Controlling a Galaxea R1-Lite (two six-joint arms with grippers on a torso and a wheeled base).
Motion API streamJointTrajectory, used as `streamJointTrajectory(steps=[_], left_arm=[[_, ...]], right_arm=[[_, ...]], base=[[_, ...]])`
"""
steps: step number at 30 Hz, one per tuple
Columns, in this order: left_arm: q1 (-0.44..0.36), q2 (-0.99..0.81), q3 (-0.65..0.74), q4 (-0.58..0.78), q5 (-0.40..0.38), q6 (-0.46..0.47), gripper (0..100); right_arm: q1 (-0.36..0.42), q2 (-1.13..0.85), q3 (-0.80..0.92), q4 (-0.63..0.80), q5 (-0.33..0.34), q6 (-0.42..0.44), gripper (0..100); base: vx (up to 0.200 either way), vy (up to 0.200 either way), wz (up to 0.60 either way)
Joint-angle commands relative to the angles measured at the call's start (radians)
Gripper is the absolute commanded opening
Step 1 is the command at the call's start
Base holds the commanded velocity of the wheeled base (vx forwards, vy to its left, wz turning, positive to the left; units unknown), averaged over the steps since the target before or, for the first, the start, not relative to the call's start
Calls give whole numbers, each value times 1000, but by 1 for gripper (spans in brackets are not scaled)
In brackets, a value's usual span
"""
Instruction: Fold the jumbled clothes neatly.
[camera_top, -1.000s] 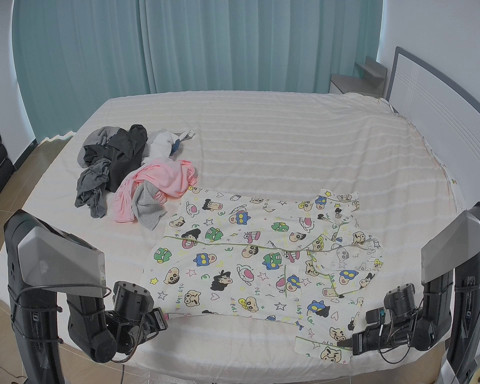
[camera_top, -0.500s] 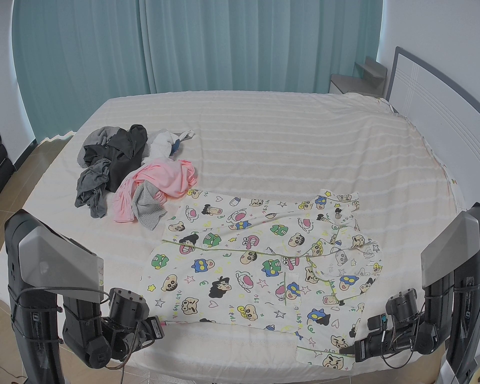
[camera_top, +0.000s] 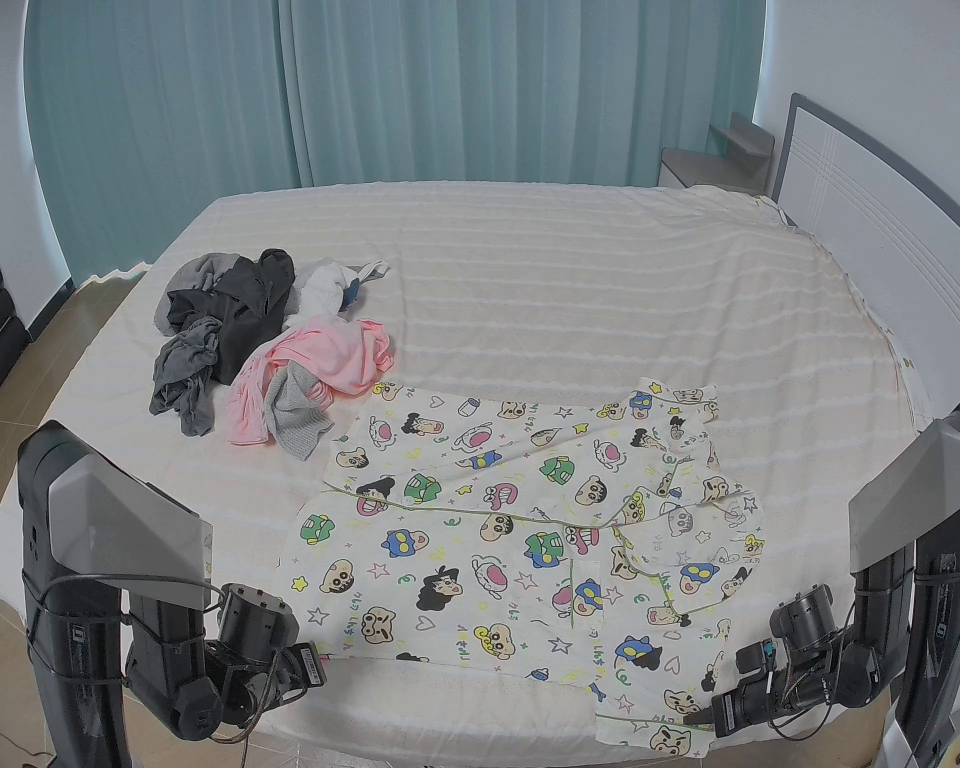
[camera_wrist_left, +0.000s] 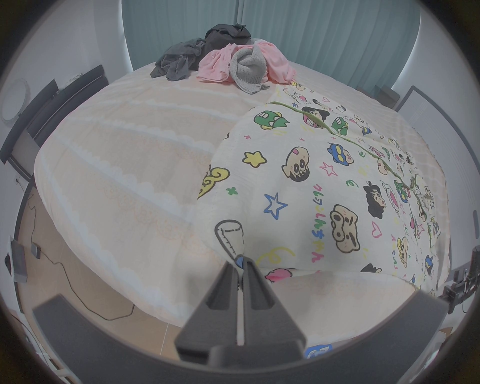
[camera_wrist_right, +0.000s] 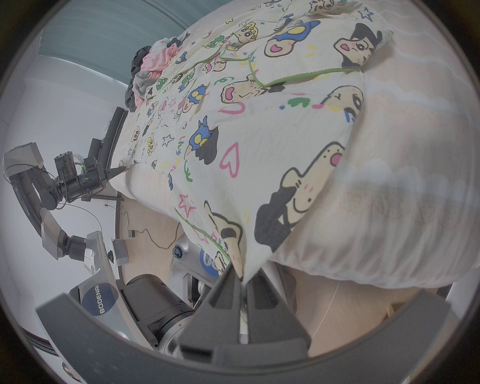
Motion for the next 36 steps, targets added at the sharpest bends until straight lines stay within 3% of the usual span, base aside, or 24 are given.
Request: streamJointTrajectory(steps=[1, 20, 27, 28, 30, 31, 36], left_arm=[[-4, 20, 0, -1, 0, 0, 0], [-26, 34, 13, -1, 0, -8, 0], [-26, 34, 14, -23, 0, -8, 0], [-26, 34, 17, -27, -1, -8, 0], [-26, 34, 26, -30, -1, -8, 0], [-26, 34, 25, -30, -1, -8, 100], [-26, 32, 43, -119, 6, -15, 100]], right_arm=[[2, -33, 18, 19, 1, -6, 0], [31, -95, 18, 137, -2, -7, 0], [45, -108, 18, 180, -38, -10, 0], [45, -107, 18, 180, -38, -12, 100], [45, -105, 18, 180, -38, -18, 100], [45, -105, 18, 180, -38, -18, 100], [40, -122, 18, 176, -61, -16, 100]], base=[[0, 0, 0], [0, 0, 0], [0, 0, 0], [0, 0, 0], [0, 0, 0], [0, 0, 0], [0, 0, 0]])
